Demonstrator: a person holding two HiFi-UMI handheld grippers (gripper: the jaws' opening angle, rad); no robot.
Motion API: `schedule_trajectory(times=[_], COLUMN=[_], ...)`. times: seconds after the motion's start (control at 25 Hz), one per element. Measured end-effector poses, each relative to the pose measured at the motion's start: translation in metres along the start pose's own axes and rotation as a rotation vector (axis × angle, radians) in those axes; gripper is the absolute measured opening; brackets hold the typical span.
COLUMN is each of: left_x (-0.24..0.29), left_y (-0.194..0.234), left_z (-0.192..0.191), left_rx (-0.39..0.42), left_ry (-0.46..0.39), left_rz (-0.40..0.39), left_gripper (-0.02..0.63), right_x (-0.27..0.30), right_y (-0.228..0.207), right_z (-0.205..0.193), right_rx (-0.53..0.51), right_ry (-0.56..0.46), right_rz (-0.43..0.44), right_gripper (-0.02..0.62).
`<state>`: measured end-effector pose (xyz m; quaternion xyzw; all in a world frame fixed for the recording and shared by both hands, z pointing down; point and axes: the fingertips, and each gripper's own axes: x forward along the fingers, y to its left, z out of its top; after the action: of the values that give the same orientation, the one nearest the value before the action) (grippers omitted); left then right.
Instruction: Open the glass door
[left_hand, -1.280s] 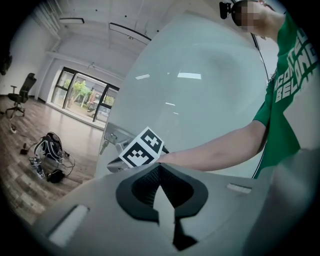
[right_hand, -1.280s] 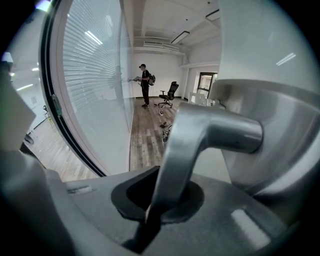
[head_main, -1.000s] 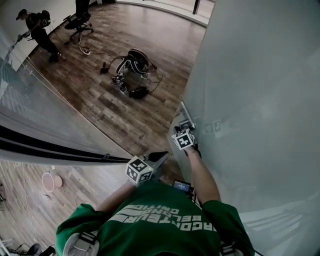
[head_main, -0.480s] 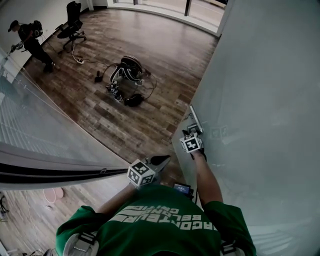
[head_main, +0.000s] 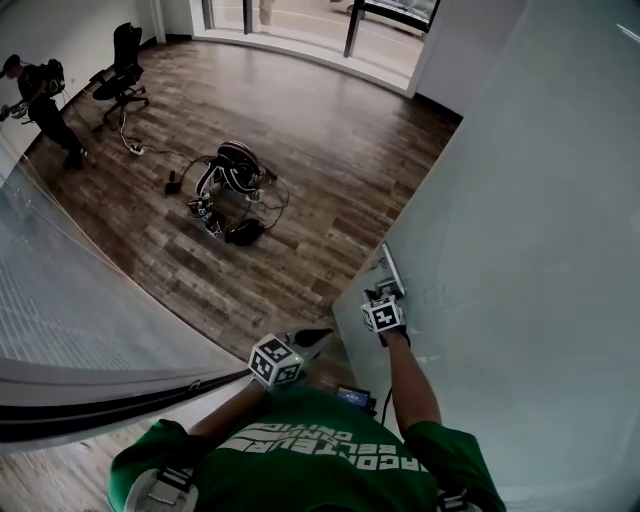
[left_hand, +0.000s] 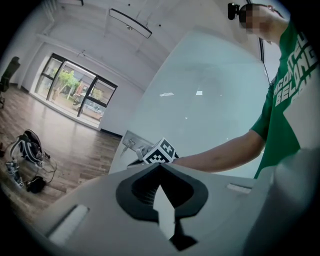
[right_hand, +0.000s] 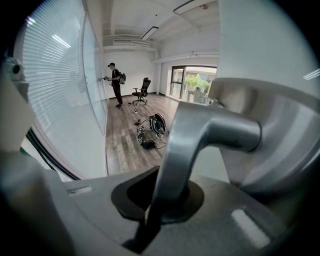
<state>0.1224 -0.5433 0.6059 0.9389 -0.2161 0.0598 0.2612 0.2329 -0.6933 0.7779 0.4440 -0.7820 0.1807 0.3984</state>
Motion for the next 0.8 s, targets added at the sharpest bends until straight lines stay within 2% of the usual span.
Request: schedule_trajectory(times=[0.32, 0.44, 0.8], left_x=[0.009, 0.015, 0.034], left_y=[0.033, 0.042, 0.034], left_z=[0.016, 0.022, 0.034], left_rx=[-0.052, -0.057, -0.042], left_ry=[-0.013, -0.026, -0.025], left_rz=[0.009, 0.004, -0.053], left_gripper=[0.015, 0.016, 0.016], right_x=[-0.007, -0.006, -0.007], right_y=[-0.016, -0.017, -0.030], right_z=[-0.005, -0.007, -0.008], right_rx=[0.026, 0.019, 0.028], right_ry=[0.001, -0.010, -0.025], right_rz=[-0.025, -0.009, -0.005], right_gripper=[-0.008, -0.008, -0.008])
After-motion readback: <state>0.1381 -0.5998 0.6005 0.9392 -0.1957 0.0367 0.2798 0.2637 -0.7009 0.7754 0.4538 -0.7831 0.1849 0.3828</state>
